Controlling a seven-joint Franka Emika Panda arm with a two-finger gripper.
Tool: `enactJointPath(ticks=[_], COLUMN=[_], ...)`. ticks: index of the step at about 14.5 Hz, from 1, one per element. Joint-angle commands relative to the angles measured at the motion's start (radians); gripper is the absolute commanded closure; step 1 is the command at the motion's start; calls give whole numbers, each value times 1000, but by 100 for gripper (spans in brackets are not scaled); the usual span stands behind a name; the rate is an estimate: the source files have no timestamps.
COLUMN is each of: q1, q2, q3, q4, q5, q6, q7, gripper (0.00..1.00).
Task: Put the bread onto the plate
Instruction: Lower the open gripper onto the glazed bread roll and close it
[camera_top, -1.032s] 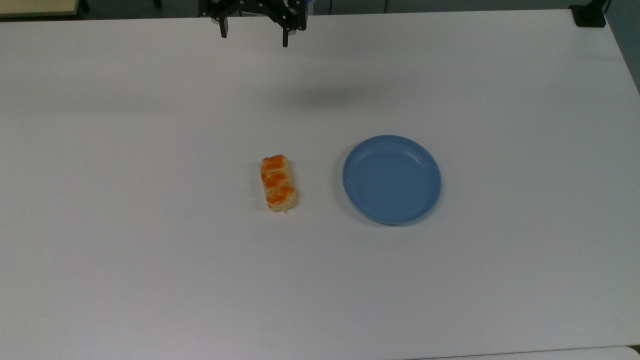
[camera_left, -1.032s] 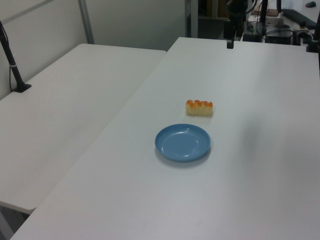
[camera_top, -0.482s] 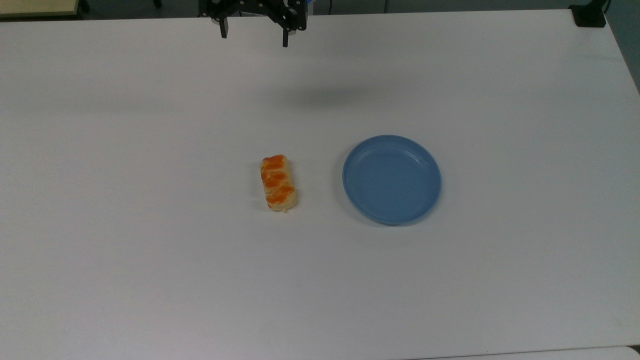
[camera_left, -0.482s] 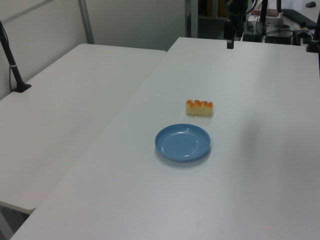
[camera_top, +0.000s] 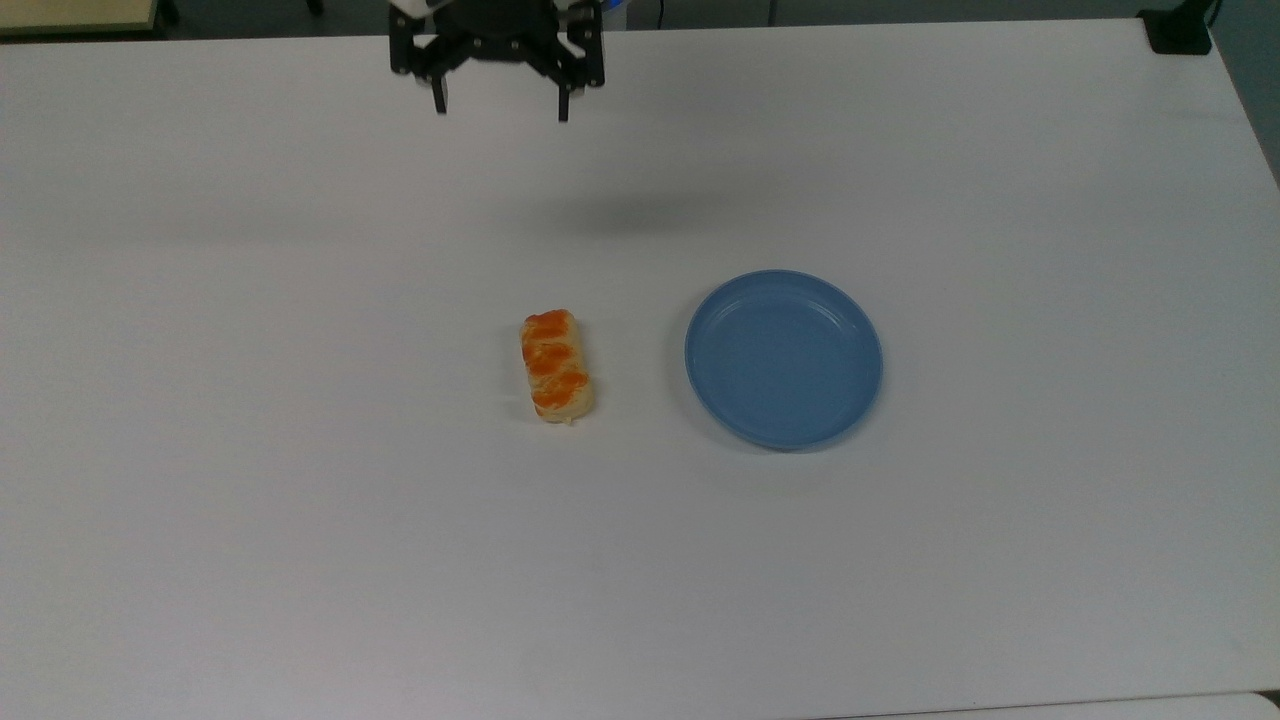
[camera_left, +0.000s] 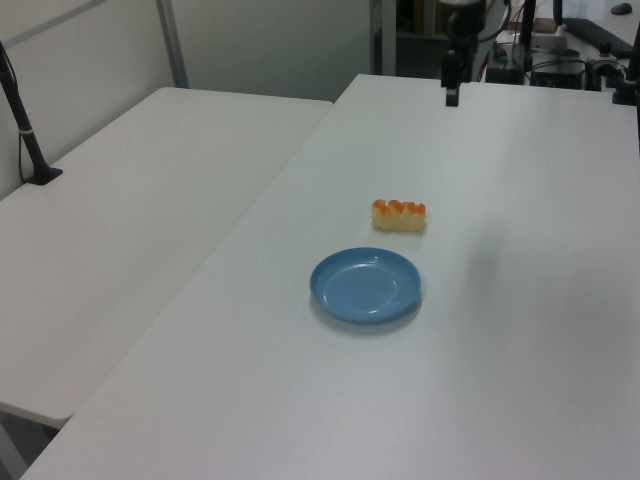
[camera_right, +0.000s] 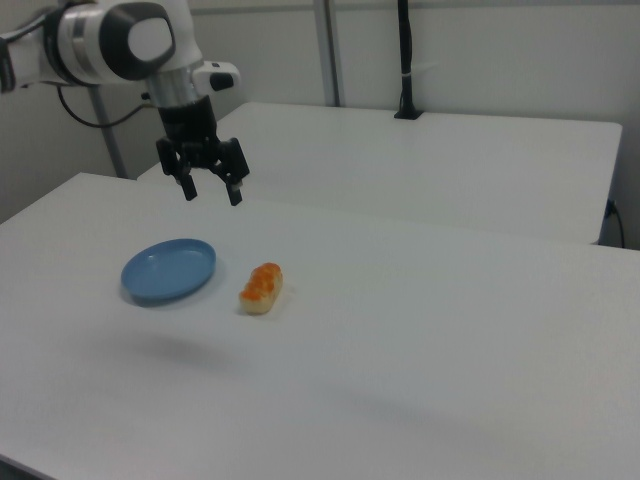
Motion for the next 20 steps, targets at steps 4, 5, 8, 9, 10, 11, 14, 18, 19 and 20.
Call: enactJointPath(ticks=[4,5,8,9,10,11,14,18,19,20], q1=[5,8,41,41,41,37,38,37,38,40], q2=[202,247,348,371,393,410,442,442,438,430], q3=[6,12,12,12,12,12,12,12,12,12], q4=[8,8,6,6,6,6,6,2,2,5], q5=[15,0,-23,-36,-37,-37,-37,-37,-37,-37], q6=[205,244,359,386,408,433,470,471,465,459], q7=[-23,-19,-17,-17,-17,-17,-19,-31,-31,-28], gripper=[0,0,0,0,0,0,14,79,81,81])
